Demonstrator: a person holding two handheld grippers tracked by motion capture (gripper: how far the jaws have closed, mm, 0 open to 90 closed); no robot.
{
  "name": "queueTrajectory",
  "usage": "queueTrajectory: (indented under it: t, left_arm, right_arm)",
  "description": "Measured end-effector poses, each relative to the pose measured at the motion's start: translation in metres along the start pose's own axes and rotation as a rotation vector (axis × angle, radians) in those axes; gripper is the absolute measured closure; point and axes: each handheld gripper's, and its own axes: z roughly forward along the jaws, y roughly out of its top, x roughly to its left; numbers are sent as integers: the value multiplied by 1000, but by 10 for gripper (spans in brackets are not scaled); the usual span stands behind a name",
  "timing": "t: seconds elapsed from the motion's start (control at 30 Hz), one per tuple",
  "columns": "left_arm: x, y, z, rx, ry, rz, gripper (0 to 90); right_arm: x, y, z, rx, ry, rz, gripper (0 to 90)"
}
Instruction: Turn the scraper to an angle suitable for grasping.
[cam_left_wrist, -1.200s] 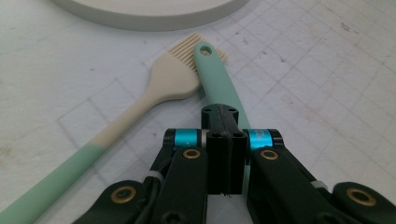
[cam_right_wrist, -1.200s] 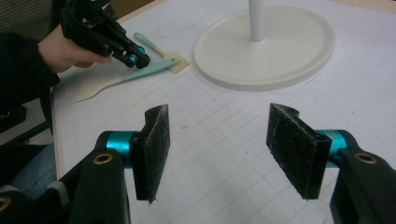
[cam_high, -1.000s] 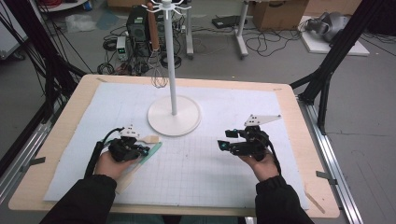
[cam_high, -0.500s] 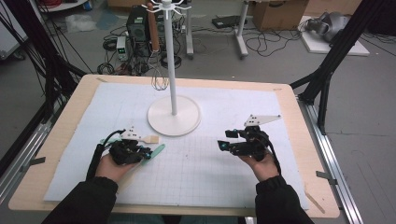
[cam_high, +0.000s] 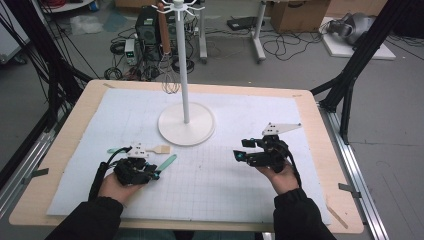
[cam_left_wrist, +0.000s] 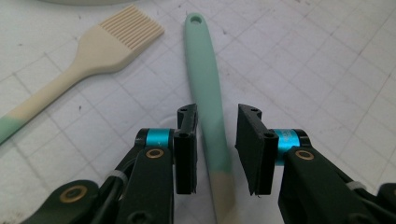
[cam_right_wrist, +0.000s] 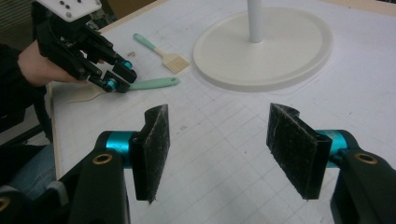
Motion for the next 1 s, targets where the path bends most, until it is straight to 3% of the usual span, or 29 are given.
queueTrajectory:
  t: [0.17,0.53,0.8,1.0]
  left_arm:
    - [0,0,0,10,22,5,775]
    - [0,7,3,15,21,31,793]
    - [1,5,2,11,6,22,776]
    - [2,-1,-7,17,13,20,684]
  right_arm:
    - [1,0,0,-1,1,-5,384]
    - [1,0,1,3,3,0,384]
    - [0,0,0,0,1,-1,384]
    - [1,0,1,-1,1,-3,384]
